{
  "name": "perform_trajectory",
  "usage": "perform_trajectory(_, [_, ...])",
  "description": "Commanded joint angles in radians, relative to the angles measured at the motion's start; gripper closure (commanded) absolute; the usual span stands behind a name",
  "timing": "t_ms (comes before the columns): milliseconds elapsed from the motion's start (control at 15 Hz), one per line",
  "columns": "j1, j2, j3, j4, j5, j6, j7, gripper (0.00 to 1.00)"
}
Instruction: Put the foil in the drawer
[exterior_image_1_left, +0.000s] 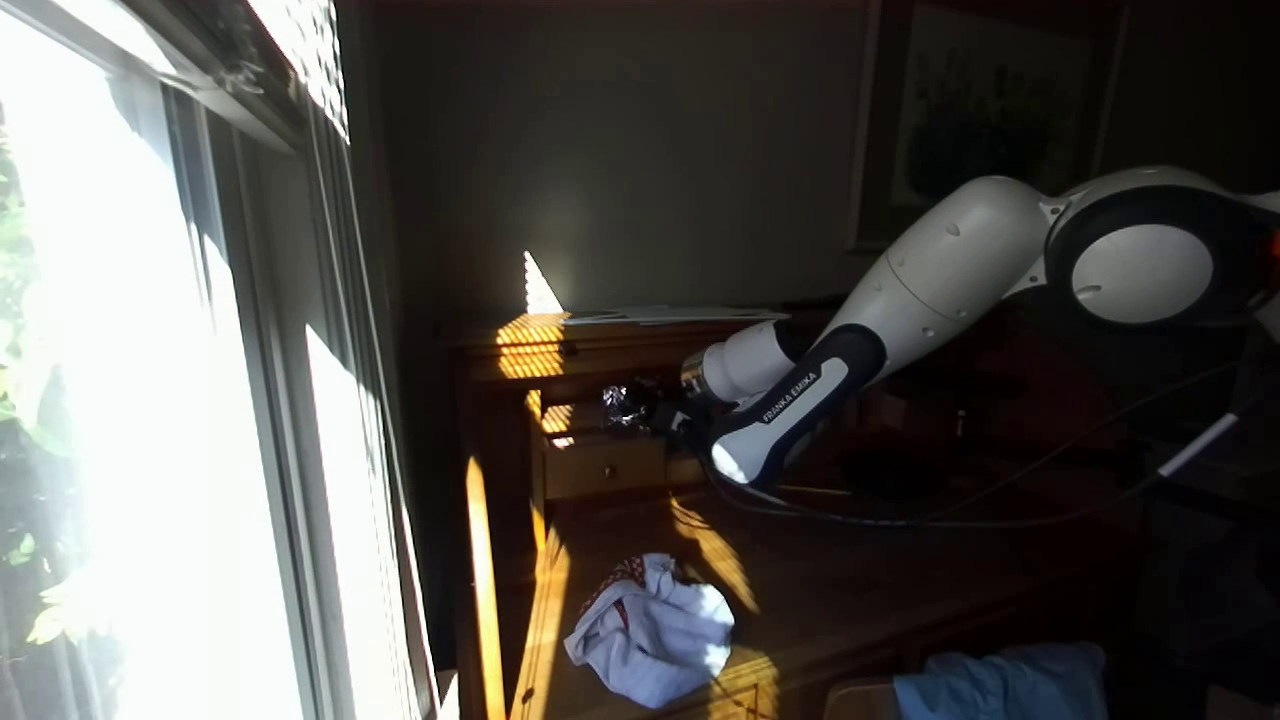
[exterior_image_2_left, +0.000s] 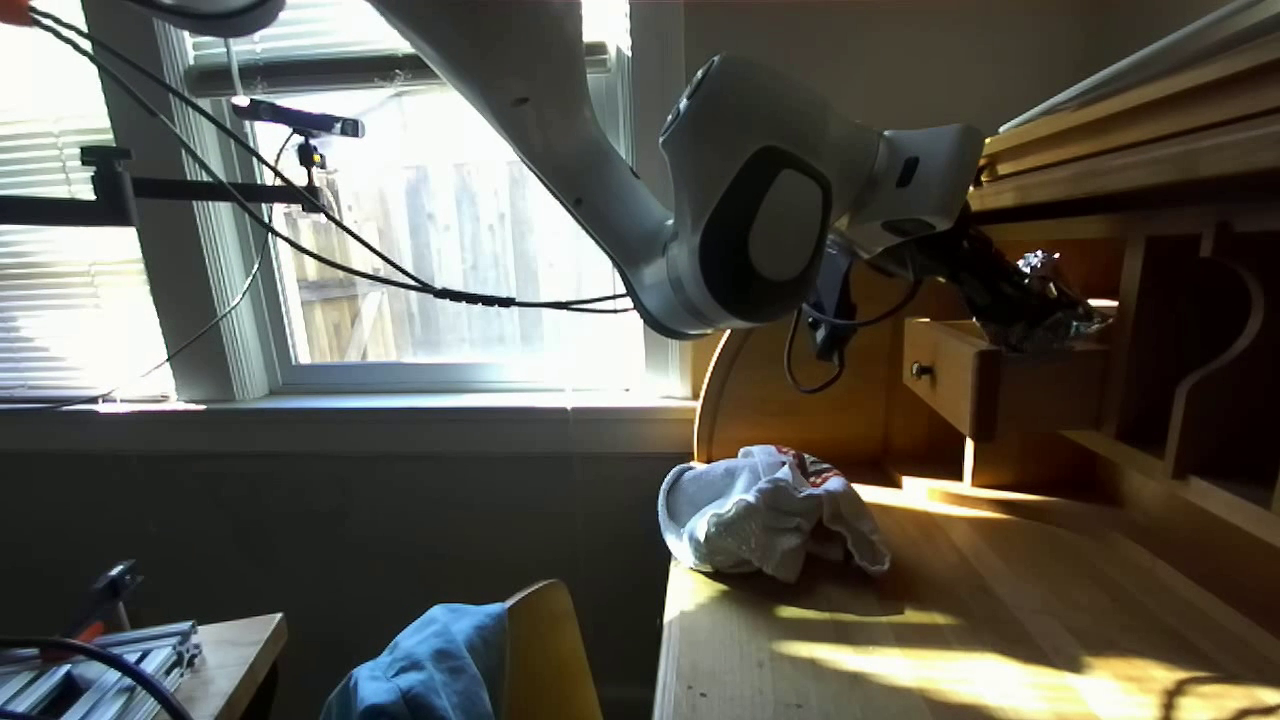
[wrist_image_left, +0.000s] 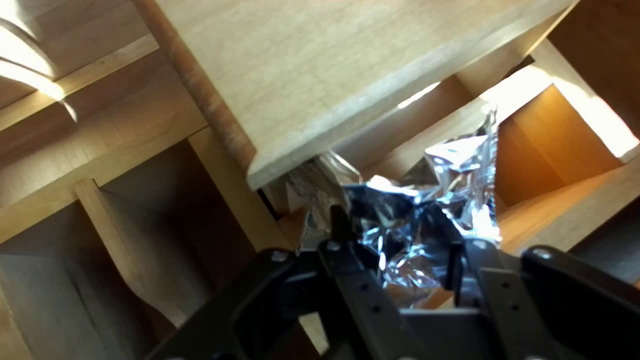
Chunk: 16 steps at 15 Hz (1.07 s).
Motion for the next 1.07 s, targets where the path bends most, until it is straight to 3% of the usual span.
perform_trajectory(0, [-0.039, -0.088, 0.049, -0.091, -0.035, -0.035, 0.016, 0.26])
perform_trajectory(133, [-0.061, -0.135, 0.084, -0.134, -0.057, -0.034, 0.017, 0.13])
perform_trajectory(200, [-0.149, -0.176, 0.224, -0.153, 0.046, -0.033, -0.137, 0.05])
perform_trajectory(267, [-0.174, -0.192, 0.260, -0.166, 0.056, -0.031, -0.150, 0.01])
perform_trajectory(400, [-0.241, -0.221, 0.362, -0.182, 0.090, -0.037, -0.201, 0.00])
perform_trajectory(533, [-0.272, -0.251, 0.406, -0.206, 0.138, -0.045, -0.250, 0.00])
perform_trajectory(600, [-0.221, -0.268, 0.337, -0.224, 0.100, -0.058, -0.191, 0.00])
perform_trajectory(1000, [-0.071, -0.361, 0.143, -0.310, 0.189, -0.200, -0.211, 0.00])
